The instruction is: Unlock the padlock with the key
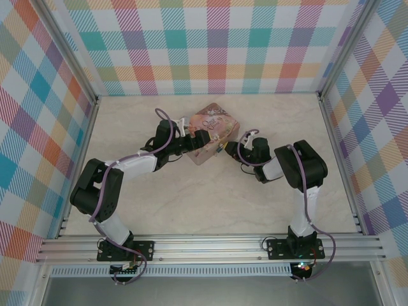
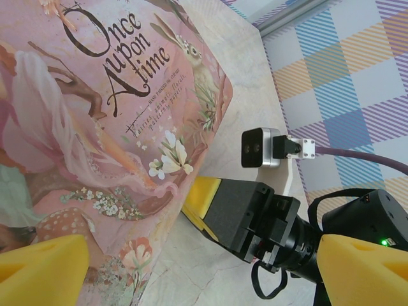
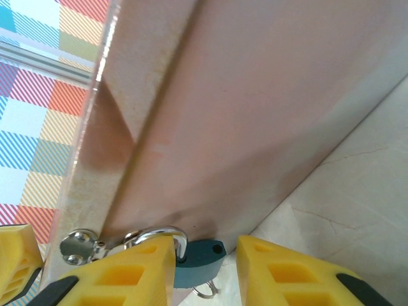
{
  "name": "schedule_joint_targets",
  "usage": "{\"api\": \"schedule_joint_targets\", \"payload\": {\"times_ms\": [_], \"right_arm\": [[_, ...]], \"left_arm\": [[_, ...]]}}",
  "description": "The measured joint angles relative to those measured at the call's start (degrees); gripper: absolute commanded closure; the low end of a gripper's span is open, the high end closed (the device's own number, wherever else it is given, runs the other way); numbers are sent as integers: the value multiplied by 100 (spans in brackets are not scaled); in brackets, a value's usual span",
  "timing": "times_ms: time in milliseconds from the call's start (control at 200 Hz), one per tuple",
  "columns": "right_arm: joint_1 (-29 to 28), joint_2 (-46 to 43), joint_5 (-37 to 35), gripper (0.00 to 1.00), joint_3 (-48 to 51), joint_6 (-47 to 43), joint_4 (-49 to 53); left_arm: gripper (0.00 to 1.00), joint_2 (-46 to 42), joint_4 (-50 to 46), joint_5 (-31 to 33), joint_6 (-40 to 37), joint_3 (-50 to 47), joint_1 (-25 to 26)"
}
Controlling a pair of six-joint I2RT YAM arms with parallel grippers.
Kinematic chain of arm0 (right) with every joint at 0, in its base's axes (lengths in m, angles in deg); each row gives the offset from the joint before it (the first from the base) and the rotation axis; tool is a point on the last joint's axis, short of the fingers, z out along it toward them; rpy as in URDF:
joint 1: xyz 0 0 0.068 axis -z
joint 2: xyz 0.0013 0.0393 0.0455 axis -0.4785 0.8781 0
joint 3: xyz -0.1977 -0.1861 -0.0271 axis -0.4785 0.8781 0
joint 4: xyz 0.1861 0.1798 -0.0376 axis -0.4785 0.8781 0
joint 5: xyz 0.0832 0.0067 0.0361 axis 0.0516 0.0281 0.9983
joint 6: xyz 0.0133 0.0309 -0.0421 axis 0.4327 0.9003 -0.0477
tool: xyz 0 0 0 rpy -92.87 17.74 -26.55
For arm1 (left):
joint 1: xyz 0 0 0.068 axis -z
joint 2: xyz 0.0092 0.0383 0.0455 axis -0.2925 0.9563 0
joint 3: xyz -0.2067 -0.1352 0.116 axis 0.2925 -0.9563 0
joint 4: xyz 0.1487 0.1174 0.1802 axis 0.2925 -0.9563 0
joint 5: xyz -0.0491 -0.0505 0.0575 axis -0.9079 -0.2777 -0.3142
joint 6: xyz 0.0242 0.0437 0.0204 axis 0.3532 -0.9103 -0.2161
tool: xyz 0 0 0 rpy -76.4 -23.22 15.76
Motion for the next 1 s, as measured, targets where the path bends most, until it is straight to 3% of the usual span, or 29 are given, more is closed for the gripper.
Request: {"api": "schedule_joint_targets", "payload": {"times_ms": [580,1000], "right_arm": [[-44,177,72,67,-81,175,-297],[11,181,-466,66,-376,319,-352]], "left_arm": [[7,0,-20,24,0,11,0],[7,0,-20,83,-4,11,0]]}}
